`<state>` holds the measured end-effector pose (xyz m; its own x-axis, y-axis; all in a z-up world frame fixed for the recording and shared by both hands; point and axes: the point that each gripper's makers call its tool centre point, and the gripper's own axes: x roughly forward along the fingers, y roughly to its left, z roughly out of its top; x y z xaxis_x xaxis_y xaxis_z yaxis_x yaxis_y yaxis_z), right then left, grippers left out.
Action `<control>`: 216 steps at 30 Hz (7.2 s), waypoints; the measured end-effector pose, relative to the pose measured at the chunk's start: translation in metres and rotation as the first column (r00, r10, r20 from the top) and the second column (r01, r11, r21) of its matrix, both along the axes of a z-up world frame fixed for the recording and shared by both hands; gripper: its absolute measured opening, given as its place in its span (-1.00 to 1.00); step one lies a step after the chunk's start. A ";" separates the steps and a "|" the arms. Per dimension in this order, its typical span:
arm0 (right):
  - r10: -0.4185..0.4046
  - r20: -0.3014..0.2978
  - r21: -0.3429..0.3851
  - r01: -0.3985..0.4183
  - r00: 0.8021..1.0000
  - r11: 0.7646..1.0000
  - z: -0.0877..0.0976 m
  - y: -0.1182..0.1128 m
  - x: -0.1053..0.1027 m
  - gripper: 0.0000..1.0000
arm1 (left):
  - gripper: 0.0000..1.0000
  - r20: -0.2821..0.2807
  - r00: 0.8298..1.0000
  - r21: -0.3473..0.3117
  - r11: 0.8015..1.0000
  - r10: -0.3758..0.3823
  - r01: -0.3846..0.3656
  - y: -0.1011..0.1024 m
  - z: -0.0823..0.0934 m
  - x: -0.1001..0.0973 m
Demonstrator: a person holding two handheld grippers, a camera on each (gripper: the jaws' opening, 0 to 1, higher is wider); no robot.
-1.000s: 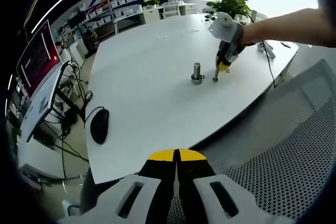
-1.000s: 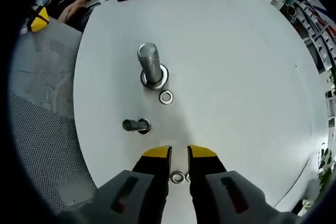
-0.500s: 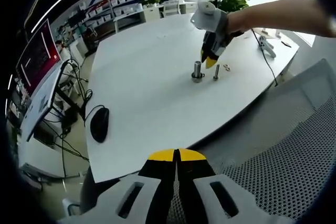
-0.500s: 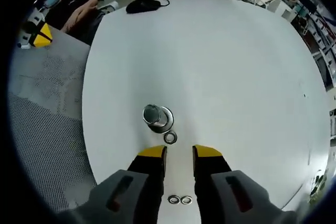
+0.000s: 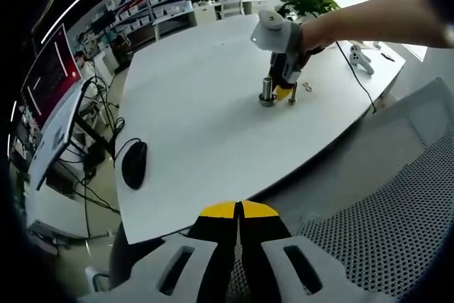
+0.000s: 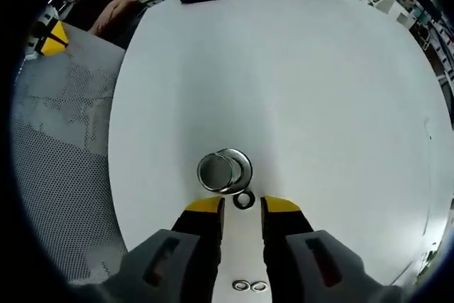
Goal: Place the washer onto the threaded stud by aligning its center hole with the stud, sliding it down to the base, and recovering from edge contact or off-axis alignment until the washer reaches the visible bottom stop.
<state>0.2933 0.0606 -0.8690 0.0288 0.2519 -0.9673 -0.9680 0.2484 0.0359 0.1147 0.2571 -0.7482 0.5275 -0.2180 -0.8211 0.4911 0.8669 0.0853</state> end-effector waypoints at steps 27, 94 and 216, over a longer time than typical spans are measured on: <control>0.015 0.058 0.027 -0.016 0.998 1.000 0.000 -0.016 0.010 -0.71 | -1.00 0.002 1.000 0.002 1.000 0.002 -0.002 0.001 0.000 0.001; -0.055 0.013 0.098 0.053 0.998 0.994 0.060 -0.039 -0.040 -0.72 | -1.00 0.017 1.000 -0.012 1.000 -0.008 0.009 -0.002 0.002 0.002; -0.235 0.048 -0.038 0.237 0.971 0.971 0.000 -0.105 -0.033 -0.60 | -1.00 0.026 1.000 -0.009 1.000 -0.005 0.006 -0.002 0.004 0.003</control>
<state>0.2605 -0.0445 -0.8691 0.1242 0.1907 -0.9737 -0.8821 0.4706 -0.0204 0.1177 0.2556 -0.7446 0.5477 -0.2280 -0.8050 0.4935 0.8650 0.0908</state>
